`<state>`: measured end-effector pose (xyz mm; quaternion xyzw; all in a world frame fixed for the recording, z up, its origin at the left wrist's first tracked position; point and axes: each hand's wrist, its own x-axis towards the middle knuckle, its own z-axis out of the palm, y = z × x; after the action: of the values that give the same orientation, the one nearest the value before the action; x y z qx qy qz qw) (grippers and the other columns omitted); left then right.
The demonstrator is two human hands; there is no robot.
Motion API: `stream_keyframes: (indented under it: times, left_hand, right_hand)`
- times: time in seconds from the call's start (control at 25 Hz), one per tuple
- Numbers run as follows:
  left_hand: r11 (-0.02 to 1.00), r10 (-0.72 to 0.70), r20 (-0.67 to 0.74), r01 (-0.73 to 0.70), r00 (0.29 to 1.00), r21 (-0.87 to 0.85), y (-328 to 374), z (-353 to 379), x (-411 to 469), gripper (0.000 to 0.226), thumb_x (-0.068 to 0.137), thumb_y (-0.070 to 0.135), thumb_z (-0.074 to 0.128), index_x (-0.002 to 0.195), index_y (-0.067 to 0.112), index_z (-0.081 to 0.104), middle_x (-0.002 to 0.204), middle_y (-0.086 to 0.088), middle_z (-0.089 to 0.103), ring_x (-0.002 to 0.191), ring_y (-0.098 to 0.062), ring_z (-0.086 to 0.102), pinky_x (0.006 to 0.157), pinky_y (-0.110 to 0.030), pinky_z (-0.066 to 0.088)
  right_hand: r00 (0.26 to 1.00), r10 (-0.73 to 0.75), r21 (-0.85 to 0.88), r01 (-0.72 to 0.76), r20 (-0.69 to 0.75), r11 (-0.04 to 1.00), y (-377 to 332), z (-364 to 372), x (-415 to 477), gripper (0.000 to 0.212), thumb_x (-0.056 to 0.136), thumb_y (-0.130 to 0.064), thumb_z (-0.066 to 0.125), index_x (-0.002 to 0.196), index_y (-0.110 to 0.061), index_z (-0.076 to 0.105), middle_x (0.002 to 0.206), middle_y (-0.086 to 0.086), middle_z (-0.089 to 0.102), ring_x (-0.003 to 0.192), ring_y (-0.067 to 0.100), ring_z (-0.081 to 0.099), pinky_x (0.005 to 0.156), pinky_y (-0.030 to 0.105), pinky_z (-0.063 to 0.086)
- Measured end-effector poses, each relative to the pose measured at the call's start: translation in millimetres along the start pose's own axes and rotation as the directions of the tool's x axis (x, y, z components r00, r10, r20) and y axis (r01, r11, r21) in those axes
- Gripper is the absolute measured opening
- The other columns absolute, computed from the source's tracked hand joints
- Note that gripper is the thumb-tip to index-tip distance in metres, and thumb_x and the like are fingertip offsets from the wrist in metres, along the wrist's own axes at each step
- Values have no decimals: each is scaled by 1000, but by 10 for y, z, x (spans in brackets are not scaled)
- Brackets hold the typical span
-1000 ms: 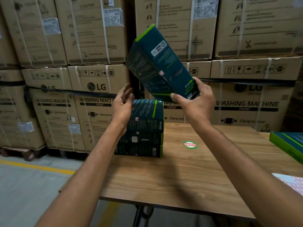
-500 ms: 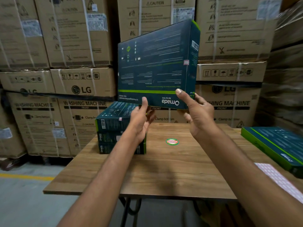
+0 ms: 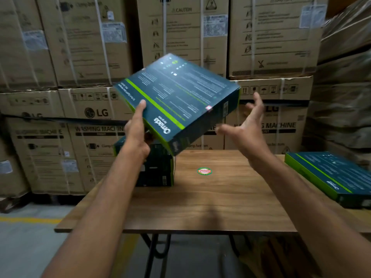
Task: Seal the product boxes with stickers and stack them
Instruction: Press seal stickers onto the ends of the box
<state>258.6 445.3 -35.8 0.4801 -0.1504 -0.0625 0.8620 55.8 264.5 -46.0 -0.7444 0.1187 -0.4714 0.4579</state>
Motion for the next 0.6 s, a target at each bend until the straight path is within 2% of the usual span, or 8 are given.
stream_keyframes:
  times: [0.04, 0.12, 0.24, 0.32, 0.36, 0.44, 0.52, 0.6]
  left_hand:
    - [999, -27, 20, 27, 999, 25, 117, -113, 41, 64, 81, 57, 80, 130, 18, 68, 116, -6, 79, 104, -27, 77, 74, -40, 64]
    - [994, -78, 71, 71, 994, 89, 325, -323, 82, 56, 89, 53, 73, 131, 18, 68, 117, -6, 78, 99, -26, 77, 73, -37, 62]
    - [971, -187, 107, 168, 977, 169, 489, -569, 91, 42, 98, 51, 62, 125, 20, 68, 105, -5, 78, 75, -20, 75, 68, -31, 60]
    - [961, -205, 107, 180, 973, 208, 581, -753, 149, 46, 99, 55, 59, 124, 18, 69, 103, -6, 78, 75, -20, 75, 74, -32, 61]
    - [961, -199, 119, 170, 973, 218, 644, -858, 203, 53, 98, 60, 58, 126, 17, 69, 110, -9, 77, 84, -22, 76, 85, -37, 61]
    - [974, -184, 210, 149, 960, 172, 793, -1065, 314, 74, 95, 72, 56, 137, 11, 61, 127, -15, 73, 109, -28, 73, 99, -46, 59]
    - [989, -96, 281, 59, 955, 138, 880, -1192, 388, 98, 87, 80, 57, 150, 6, 46, 136, -16, 67, 121, -29, 70, 98, -44, 61]
    - [983, 34, 280, -82, 960, 162, 811, -1286, 467, 106, 80, 78, 65, 157, 8, 41, 141, -13, 65, 122, -24, 69, 97, -37, 60]
  right_hand:
    - [986, -165, -225, 164, 14, 960, 30, -10, 0, 127, 68, -18, 88, 162, -39, 6, 163, 0, 15, 150, 23, 18, 119, 50, 29]
    - [909, -379, -537, 409, 172, 738, 103, 66, 11, 126, 62, -18, 88, 162, -38, 13, 166, 4, 11, 154, 26, 8, 123, 59, 21]
    - [784, -588, -667, 547, 198, 506, 110, 291, 88, 100, 71, -32, 87, 157, -28, 37, 167, 11, 20, 155, 33, 15, 124, 53, 20]
    - [670, -690, -635, 664, 273, 395, 38, 443, 156, 82, 79, -32, 80, 153, -19, 47, 163, 12, 35, 151, 35, 29, 121, 51, 31]
    - [634, -706, -600, 709, 315, 369, 6, 528, 186, 78, 81, -29, 78, 152, -15, 49, 158, 12, 44, 146, 34, 39, 116, 50, 39]
    - [653, -690, -560, 714, 314, 420, -12, 728, 234, 77, 79, -29, 79, 150, -11, 52, 146, 11, 58, 133, 33, 53, 104, 49, 51]
    - [727, -633, -559, 651, 265, 513, 32, 970, 283, 81, 75, -29, 85, 148, -11, 54, 140, 9, 63, 127, 31, 56, 96, 48, 56]
    - [773, -586, -572, 602, 242, 557, 75, 1218, 358, 82, 74, -29, 90, 147, -14, 55, 138, 6, 64, 126, 30, 55, 90, 47, 57]
